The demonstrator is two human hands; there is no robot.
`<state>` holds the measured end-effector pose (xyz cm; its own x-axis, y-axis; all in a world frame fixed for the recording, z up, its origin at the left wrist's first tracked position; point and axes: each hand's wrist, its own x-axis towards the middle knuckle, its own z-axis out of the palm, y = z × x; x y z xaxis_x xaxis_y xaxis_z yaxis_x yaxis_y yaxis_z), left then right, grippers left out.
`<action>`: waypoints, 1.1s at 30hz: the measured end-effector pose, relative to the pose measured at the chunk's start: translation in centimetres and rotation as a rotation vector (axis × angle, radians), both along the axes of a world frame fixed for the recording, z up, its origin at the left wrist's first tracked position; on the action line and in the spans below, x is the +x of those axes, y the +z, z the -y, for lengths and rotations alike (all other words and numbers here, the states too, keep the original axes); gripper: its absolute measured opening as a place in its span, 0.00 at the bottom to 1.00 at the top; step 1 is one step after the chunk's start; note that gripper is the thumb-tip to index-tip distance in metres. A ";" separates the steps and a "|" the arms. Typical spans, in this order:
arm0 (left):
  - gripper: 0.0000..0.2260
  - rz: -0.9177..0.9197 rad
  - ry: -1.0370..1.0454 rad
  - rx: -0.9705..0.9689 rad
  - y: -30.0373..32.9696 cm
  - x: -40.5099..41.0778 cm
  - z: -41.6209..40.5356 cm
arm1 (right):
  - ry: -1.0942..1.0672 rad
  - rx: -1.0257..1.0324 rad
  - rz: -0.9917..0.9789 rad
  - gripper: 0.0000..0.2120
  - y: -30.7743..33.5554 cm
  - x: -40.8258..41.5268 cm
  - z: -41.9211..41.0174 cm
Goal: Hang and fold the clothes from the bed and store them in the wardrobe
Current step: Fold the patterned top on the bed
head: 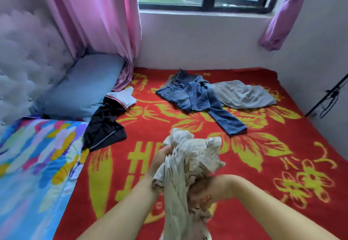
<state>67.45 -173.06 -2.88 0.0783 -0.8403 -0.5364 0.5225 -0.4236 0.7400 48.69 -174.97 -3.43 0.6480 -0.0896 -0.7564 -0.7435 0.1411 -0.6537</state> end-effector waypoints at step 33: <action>0.13 1.486 -0.384 -0.581 12.7 -0.1 1.4 | -0.513 -1.078 0.673 0.16 18.4 -2.9 5.3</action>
<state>67.31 -174.43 9.85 -0.0424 -0.9808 0.1903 -0.8136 0.1444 0.5632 45.76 -180.32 14.97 0.5754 -0.7667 0.2848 -0.2610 -0.5021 -0.8245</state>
